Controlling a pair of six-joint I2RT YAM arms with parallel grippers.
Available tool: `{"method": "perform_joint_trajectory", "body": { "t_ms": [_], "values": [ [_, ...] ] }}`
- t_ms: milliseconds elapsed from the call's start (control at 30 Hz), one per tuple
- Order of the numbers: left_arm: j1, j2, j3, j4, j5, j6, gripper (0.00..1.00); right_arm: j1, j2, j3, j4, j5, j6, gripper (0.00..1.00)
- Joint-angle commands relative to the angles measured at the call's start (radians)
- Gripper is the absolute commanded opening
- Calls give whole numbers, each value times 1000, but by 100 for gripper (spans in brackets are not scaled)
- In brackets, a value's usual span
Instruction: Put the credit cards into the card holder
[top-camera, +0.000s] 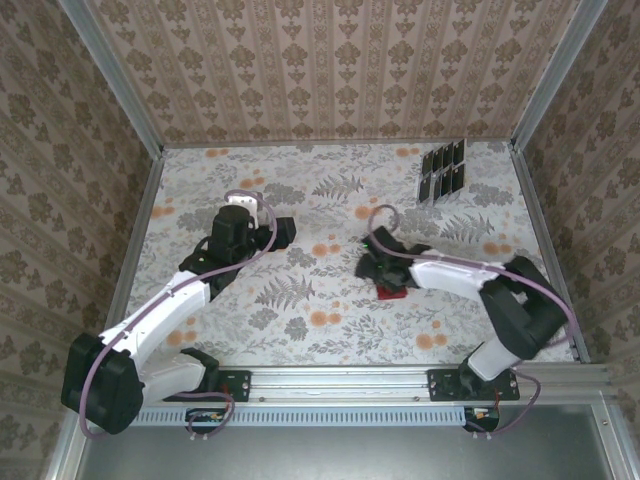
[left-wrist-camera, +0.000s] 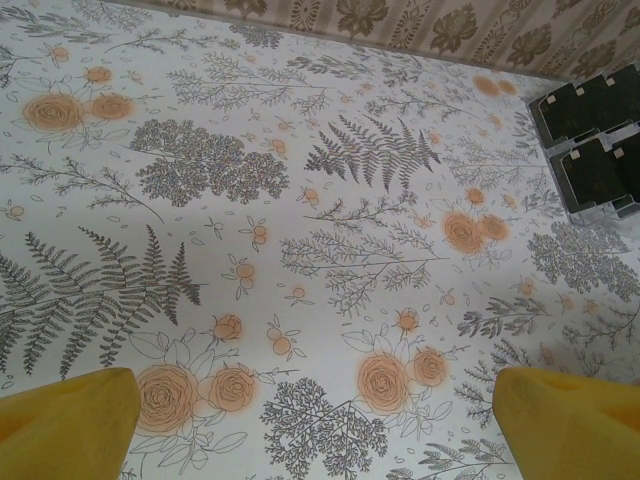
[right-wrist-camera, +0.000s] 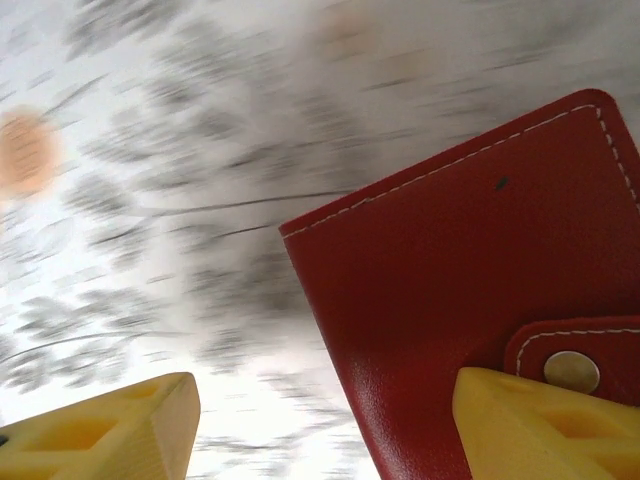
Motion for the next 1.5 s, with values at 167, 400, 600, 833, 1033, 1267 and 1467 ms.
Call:
{"method": "perform_joint_trajectory", "body": {
  "t_ms": [167, 400, 600, 833, 1033, 1267, 1467],
  "values": [
    [-9, -63, 19, -104, -35, -9, 100, 130, 166, 334, -50, -29, 27, 73],
    [-5, -117, 8, -161, -69, -35, 100, 112, 76, 360, -210, 110, -161, 75],
    [23, -107, 4, -213, -77, -86, 100, 118, 130, 416, -363, 255, -388, 73],
    [130, -62, 2, -255, -10, -157, 100, 136, 287, 536, -424, 254, -509, 58],
    [159, -66, -17, -252, -1, -165, 100, 147, 347, 575, -435, 252, -536, 51],
    [166, -56, -21, -246, 11, -159, 100, 158, 349, 563, -441, 259, -533, 51],
    [166, -41, -16, -242, 20, -157, 100, 159, 345, 523, -430, 260, -521, 51]
  ]
}}
